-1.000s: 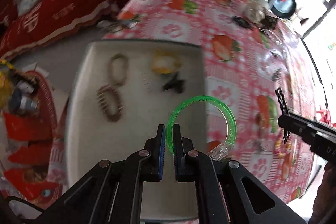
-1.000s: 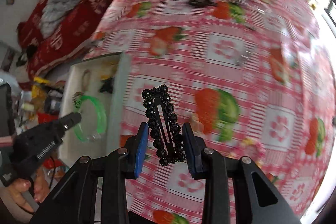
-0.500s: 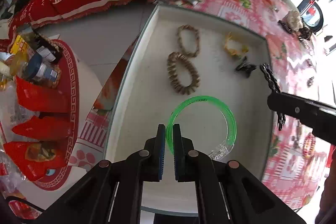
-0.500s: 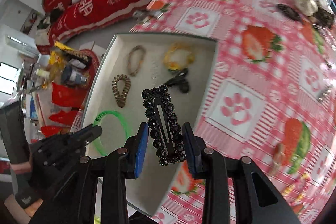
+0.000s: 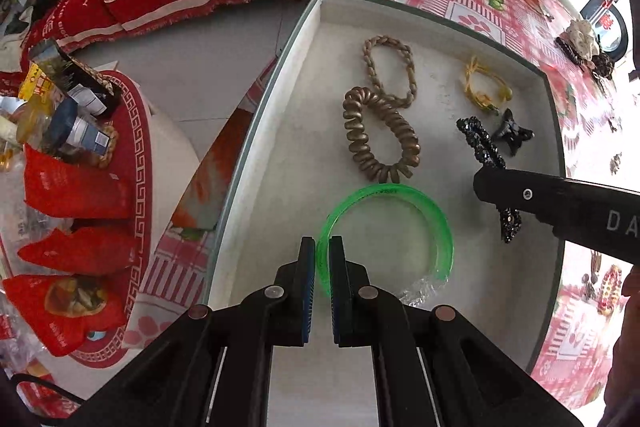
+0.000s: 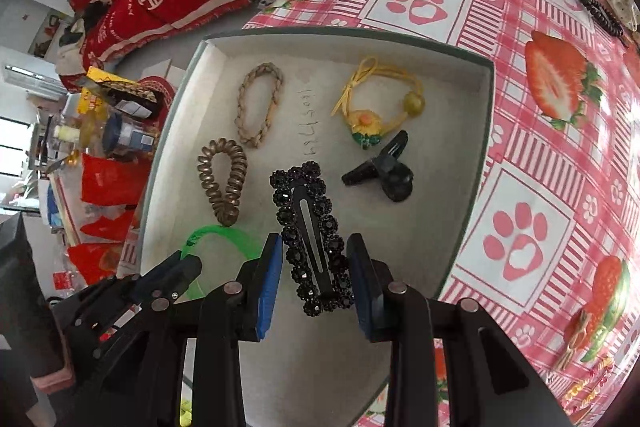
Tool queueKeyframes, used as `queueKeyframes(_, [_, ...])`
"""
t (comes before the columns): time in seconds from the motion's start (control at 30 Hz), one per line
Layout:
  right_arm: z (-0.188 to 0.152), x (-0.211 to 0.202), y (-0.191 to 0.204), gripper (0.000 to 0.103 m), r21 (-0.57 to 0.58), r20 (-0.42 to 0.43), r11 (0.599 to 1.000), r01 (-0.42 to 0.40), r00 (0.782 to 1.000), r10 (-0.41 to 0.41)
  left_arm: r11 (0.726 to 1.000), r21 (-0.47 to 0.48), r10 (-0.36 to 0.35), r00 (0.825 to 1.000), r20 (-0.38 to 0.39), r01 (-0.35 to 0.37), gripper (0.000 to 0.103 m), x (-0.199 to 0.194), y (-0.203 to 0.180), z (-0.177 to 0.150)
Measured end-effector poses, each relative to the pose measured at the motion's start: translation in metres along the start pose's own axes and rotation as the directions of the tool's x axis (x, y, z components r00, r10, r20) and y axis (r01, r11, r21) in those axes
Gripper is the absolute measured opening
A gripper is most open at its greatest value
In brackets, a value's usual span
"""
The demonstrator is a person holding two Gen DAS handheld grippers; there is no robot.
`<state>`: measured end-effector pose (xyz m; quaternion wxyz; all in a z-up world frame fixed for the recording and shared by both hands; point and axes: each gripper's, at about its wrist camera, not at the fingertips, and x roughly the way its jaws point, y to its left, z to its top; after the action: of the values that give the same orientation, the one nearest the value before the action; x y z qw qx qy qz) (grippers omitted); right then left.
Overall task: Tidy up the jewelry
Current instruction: 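Open the right tool to drop the beaded clip while the left tool releases the bangle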
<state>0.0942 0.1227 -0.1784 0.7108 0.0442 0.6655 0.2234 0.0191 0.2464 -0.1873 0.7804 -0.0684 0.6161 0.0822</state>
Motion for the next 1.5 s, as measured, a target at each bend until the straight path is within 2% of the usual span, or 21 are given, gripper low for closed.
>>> queueKeyframes(0.23, [0.017,0.008,0.0,0.036,0.011,0.016,1.0,0.028,0.999,-0.028,0.999,0.022,0.026,1.0,0.017,-0.026,0.013,0.005,-0.002,0.01])
queueKeyframes(0.63, [0.03,0.01,0.003,0.037,0.018,0.017,1.0,0.02,1.0,-0.021,0.997,0.05,0.054,0.998,0.013,-0.055,0.013,0.002,-0.008,0.012])
queueKeyframes(0.7, [0.029,0.01,0.002,0.041,0.019,0.017,1.0,0.016,1.0,-0.017,0.997,0.048,0.055,0.998,0.014,-0.055,0.013,0.0,-0.008,0.012])
queueKeyframes(0.8, [0.029,0.009,0.001,0.05,0.022,0.016,1.0,-0.004,1.0,0.004,0.997,0.052,0.057,0.998,0.015,-0.058,0.013,-0.002,-0.009,0.012])
queueKeyframes(1.2, [0.016,-0.009,-0.006,0.051,0.057,0.031,0.996,-0.074,0.997,0.073,0.996,0.065,0.06,0.998,0.022,-0.061,0.013,-0.011,-0.012,0.013])
queueKeyframes(1.5, [-0.002,-0.044,-0.017,0.053,0.084,0.108,0.988,-0.131,0.987,0.122,0.995,0.071,0.063,0.998,0.014,-0.064,0.014,-0.014,-0.015,0.014])
